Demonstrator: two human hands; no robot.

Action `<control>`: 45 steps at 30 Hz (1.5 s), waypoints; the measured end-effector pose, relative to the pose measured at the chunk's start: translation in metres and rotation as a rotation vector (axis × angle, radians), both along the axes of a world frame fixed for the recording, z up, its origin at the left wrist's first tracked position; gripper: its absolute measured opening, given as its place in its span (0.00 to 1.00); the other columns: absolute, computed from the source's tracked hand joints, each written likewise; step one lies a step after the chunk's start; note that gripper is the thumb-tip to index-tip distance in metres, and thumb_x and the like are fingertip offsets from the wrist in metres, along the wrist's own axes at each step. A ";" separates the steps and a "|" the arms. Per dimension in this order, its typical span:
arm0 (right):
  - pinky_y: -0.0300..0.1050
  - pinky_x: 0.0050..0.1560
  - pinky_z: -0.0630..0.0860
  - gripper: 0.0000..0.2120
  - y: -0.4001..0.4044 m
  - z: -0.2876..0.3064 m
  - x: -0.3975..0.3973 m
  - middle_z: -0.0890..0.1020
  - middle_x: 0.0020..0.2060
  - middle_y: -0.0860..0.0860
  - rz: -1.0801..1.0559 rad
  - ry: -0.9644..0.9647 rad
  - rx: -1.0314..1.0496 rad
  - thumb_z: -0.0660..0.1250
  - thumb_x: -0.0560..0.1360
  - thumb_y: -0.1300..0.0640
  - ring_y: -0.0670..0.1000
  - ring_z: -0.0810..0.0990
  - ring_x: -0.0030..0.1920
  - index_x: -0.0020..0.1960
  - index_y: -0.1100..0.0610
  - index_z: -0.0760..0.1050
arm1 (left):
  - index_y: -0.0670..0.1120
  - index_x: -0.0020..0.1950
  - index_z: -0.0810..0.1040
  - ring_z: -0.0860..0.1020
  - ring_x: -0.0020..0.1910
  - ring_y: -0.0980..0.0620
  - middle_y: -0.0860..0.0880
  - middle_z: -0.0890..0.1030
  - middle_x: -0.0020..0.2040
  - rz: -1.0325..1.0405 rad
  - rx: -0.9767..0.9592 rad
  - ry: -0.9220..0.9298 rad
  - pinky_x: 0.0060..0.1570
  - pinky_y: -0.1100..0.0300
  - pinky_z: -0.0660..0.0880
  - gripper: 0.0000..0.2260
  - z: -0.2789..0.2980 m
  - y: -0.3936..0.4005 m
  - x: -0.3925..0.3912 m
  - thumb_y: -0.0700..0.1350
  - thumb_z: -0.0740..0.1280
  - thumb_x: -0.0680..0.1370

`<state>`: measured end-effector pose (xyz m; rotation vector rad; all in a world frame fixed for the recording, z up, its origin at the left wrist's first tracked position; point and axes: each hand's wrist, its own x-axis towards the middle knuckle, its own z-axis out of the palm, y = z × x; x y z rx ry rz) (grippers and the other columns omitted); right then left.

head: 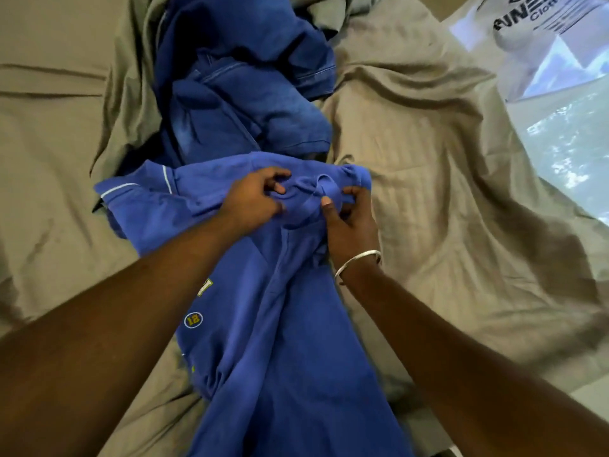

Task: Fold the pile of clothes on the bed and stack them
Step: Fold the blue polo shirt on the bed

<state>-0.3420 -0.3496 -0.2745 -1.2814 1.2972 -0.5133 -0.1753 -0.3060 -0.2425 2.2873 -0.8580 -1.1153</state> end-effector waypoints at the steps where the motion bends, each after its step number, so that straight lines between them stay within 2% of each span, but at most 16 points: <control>1: 0.46 0.45 0.77 0.17 0.005 0.003 -0.002 0.81 0.40 0.50 0.048 -0.010 -0.062 0.72 0.72 0.46 0.49 0.80 0.40 0.58 0.48 0.71 | 0.45 0.65 0.77 0.77 0.45 0.54 0.49 0.80 0.49 -0.132 -0.029 -0.119 0.46 0.70 0.72 0.22 -0.009 0.006 0.001 0.33 0.73 0.72; 4: 0.38 0.53 0.72 0.28 0.018 0.006 -0.003 0.73 0.55 0.52 0.228 0.137 -0.209 0.79 0.65 0.44 0.48 0.74 0.51 0.60 0.52 0.73 | 0.48 0.66 0.78 0.76 0.57 0.44 0.44 0.78 0.58 -0.243 -0.073 -0.386 0.58 0.53 0.73 0.25 -0.018 0.011 0.001 0.45 0.77 0.69; 7: 0.45 0.57 0.74 0.24 0.024 0.006 0.000 0.66 0.58 0.53 0.344 0.301 -0.324 0.78 0.64 0.45 0.53 0.73 0.53 0.57 0.49 0.77 | 0.59 0.61 0.77 0.73 0.62 0.46 0.51 0.76 0.61 -0.215 0.062 -0.554 0.54 0.43 0.73 0.20 -0.013 0.001 -0.004 0.56 0.73 0.70; 11: 0.49 0.58 0.75 0.18 0.027 0.012 0.005 0.67 0.57 0.55 0.381 0.316 -0.306 0.75 0.68 0.45 0.56 0.72 0.55 0.55 0.49 0.79 | 0.59 0.58 0.76 0.71 0.63 0.47 0.56 0.77 0.60 -0.289 0.089 -0.518 0.56 0.43 0.67 0.15 -0.013 -0.016 -0.016 0.56 0.70 0.71; 14: 0.51 0.57 0.76 0.25 0.029 0.013 0.005 0.64 0.60 0.56 0.461 0.394 -0.319 0.74 0.66 0.37 0.60 0.72 0.56 0.60 0.42 0.75 | 0.55 0.47 0.73 0.75 0.48 0.49 0.54 0.77 0.40 -0.255 0.034 -0.462 0.54 0.47 0.68 0.04 -0.012 -0.028 -0.016 0.52 0.66 0.76; 17: 0.47 0.53 0.76 0.15 0.026 0.011 -0.001 0.64 0.60 0.55 0.495 0.380 -0.294 0.73 0.69 0.49 0.58 0.73 0.54 0.54 0.48 0.76 | 0.49 0.43 0.70 0.72 0.37 0.50 0.52 0.73 0.33 -0.134 -0.230 -0.262 0.43 0.45 0.73 0.04 -0.017 -0.032 -0.011 0.44 0.64 0.77; 20: 0.36 0.44 0.72 0.07 0.021 0.014 -0.012 0.70 0.49 0.55 0.231 0.129 -0.338 0.66 0.66 0.63 0.48 0.71 0.42 0.40 0.56 0.70 | 0.41 0.43 0.69 0.68 0.36 0.55 0.46 0.72 0.36 -0.050 -0.331 -0.201 0.40 0.51 0.70 0.06 -0.020 -0.036 -0.008 0.39 0.65 0.78; 22: 0.33 0.38 0.68 0.08 0.011 0.008 -0.026 0.71 0.43 0.52 0.056 0.100 -0.342 0.61 0.64 0.67 0.47 0.69 0.37 0.40 0.57 0.68 | 0.41 0.44 0.69 0.69 0.37 0.55 0.46 0.73 0.37 -0.030 -0.286 -0.236 0.40 0.53 0.69 0.08 -0.020 -0.045 -0.006 0.41 0.66 0.79; 24: 0.39 0.42 0.72 0.09 0.003 -0.001 -0.038 0.73 0.44 0.51 -0.023 0.142 -0.309 0.65 0.66 0.65 0.51 0.75 0.42 0.45 0.58 0.71 | 0.45 0.45 0.69 0.75 0.40 0.50 0.47 0.76 0.39 -0.104 -0.175 -0.313 0.43 0.48 0.73 0.09 -0.024 -0.054 -0.003 0.48 0.66 0.79; 26: 0.38 0.48 0.72 0.17 0.001 -0.005 -0.040 0.75 0.49 0.49 0.025 0.202 -0.272 0.75 0.69 0.52 0.49 0.76 0.46 0.53 0.58 0.74 | 0.45 0.47 0.72 0.78 0.44 0.45 0.46 0.80 0.44 -0.198 -0.070 -0.364 0.45 0.45 0.76 0.13 -0.027 -0.059 -0.003 0.55 0.65 0.79; 29: 0.39 0.49 0.71 0.26 0.000 -0.003 -0.033 0.76 0.52 0.48 0.164 0.330 -0.129 0.75 0.68 0.40 0.46 0.74 0.48 0.57 0.56 0.75 | 0.52 0.52 0.77 0.79 0.49 0.47 0.50 0.82 0.49 -0.262 -0.091 -0.366 0.49 0.44 0.76 0.15 -0.027 -0.056 -0.006 0.60 0.61 0.75; 33: 0.45 0.45 0.76 0.01 -0.003 -0.005 -0.041 0.81 0.41 0.49 0.130 0.405 -0.119 0.68 0.74 0.58 0.51 0.80 0.42 0.45 0.53 0.78 | 0.56 0.53 0.78 0.80 0.51 0.48 0.53 0.83 0.50 -0.321 -0.159 -0.371 0.51 0.45 0.76 0.16 -0.025 -0.049 -0.008 0.62 0.59 0.73; 36: 0.33 0.41 0.73 0.06 0.005 -0.012 -0.056 0.81 0.37 0.45 -0.002 0.279 -0.091 0.68 0.74 0.64 0.42 0.79 0.37 0.44 0.53 0.79 | 0.55 0.50 0.77 0.80 0.46 0.48 0.52 0.82 0.44 -0.243 -0.194 -0.348 0.49 0.46 0.77 0.12 -0.027 -0.051 -0.006 0.61 0.62 0.74; 41: 0.39 0.47 0.77 0.06 0.001 -0.018 -0.056 0.83 0.42 0.45 0.071 0.234 -0.020 0.72 0.74 0.51 0.45 0.81 0.41 0.49 0.50 0.83 | 0.55 0.60 0.78 0.79 0.55 0.51 0.52 0.81 0.55 -0.396 -0.249 -0.308 0.56 0.47 0.76 0.18 -0.028 -0.052 -0.009 0.59 0.63 0.73; 43: 0.38 0.44 0.76 0.03 -0.003 -0.018 -0.052 0.82 0.39 0.43 0.091 0.256 -0.002 0.72 0.74 0.51 0.44 0.80 0.39 0.46 0.49 0.82 | 0.55 0.67 0.76 0.76 0.61 0.50 0.51 0.79 0.60 -0.489 -0.236 -0.305 0.59 0.47 0.74 0.25 -0.026 -0.058 -0.012 0.61 0.62 0.73; 45: 0.41 0.42 0.75 0.02 -0.002 -0.015 -0.053 0.81 0.39 0.47 0.064 0.266 -0.074 0.71 0.74 0.55 0.46 0.78 0.38 0.44 0.51 0.79 | 0.58 0.65 0.77 0.77 0.60 0.49 0.52 0.80 0.59 -0.552 -0.173 -0.365 0.57 0.48 0.75 0.24 -0.025 -0.065 -0.015 0.64 0.62 0.72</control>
